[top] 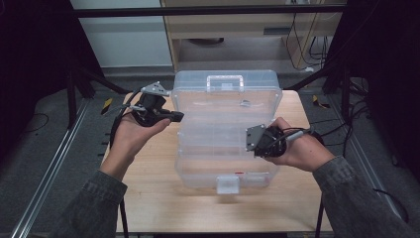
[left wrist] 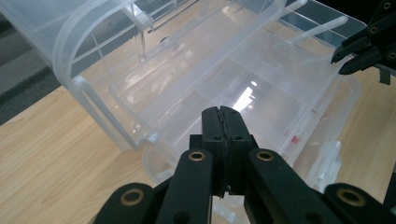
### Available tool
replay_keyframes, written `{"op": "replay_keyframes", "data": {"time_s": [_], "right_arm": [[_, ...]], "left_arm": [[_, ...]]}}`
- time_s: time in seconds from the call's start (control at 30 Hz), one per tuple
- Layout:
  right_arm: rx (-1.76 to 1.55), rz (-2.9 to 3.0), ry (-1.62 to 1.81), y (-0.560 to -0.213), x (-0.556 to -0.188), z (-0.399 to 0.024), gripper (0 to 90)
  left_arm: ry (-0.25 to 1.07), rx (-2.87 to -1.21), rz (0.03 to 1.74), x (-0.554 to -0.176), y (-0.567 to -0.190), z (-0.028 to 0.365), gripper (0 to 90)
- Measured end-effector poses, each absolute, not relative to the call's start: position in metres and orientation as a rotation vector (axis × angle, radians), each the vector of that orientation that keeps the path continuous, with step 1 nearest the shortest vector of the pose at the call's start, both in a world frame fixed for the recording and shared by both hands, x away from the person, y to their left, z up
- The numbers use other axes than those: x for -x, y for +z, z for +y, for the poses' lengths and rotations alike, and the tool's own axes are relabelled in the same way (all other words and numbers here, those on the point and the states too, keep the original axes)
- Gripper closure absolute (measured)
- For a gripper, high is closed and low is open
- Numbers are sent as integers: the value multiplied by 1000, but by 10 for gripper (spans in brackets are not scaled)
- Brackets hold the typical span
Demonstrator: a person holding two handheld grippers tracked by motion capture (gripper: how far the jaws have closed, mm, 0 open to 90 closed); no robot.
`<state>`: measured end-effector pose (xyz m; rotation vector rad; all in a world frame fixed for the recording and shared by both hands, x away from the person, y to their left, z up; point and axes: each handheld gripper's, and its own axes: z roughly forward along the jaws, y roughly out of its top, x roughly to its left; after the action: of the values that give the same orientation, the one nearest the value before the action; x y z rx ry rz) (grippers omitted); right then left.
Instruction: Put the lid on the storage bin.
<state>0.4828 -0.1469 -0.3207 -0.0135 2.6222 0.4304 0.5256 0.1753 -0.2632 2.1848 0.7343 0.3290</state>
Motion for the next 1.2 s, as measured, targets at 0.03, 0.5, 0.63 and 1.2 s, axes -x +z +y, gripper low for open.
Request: {"op": "replay_keyframes", "data": {"time_s": [0.03,0.5,0.63,1.2], "right_arm": [[13,2622,430,-321,-483,-147,771],[10,2626,447,-325,-478,-150,763],[4,2629,446,-325,-478,-150,764],[-6,2635,444,-330,-473,-152,748]], "left_arm": [[331,-2186,736,-526,-263,175,894],[317,-2151,784,-535,-265,180,894],[321,-2140,790,-533,-264,182,894],[309,-2133,818,-532,-270,190,892]]}}
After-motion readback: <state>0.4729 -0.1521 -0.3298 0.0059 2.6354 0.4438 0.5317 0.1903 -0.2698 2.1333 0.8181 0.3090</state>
